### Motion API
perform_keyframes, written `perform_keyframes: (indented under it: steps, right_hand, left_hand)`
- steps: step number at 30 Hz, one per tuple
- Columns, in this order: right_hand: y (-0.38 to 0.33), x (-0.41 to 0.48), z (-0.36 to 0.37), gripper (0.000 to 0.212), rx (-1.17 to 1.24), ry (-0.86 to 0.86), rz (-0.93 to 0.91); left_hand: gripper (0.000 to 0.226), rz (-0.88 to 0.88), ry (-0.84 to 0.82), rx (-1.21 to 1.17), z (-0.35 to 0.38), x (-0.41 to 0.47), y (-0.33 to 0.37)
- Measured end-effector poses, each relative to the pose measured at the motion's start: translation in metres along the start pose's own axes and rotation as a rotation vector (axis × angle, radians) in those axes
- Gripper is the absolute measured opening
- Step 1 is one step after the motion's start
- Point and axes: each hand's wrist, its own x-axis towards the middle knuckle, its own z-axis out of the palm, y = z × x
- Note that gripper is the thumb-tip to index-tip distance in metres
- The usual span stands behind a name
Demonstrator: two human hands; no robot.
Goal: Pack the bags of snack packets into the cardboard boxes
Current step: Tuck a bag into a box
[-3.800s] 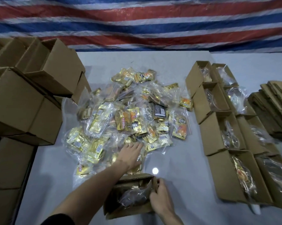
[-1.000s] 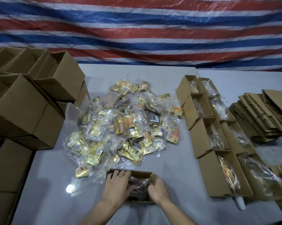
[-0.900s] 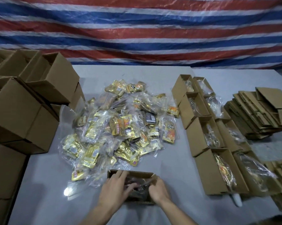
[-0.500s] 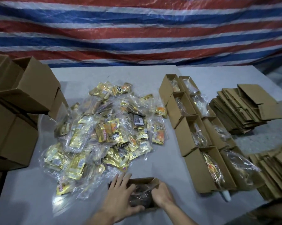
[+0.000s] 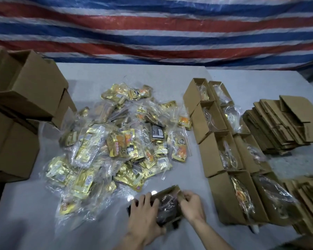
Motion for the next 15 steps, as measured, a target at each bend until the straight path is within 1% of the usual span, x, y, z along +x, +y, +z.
perform_keyframes:
  steps: [3, 7, 11, 15]
  right_hand:
    - [-0.011, 0.013, -0.009, 0.01, 0.088, 0.038, -0.076]
    - [-0.026, 0.024, -0.029, 0.034, 0.14, 0.054, -0.199]
    - [-0.033, 0.037, -0.048, 0.035, 0.161, 0.071, -0.229]
    - [-0.038, 0.05, -0.067, 0.052, 0.156, 0.148, -0.268]
  left_hand:
    - [0.073, -0.111, 0.012, -0.067, -0.004, 0.009, 0.012]
    - [0.071, -0.274, 0.027, -0.184, -0.008, 0.032, 0.041]
    - [0.065, -0.381, 0.034, -0.304, -0.015, 0.062, 0.074]
    - [0.063, -0.447, 0.079, -0.391, -0.023, 0.092, 0.104]
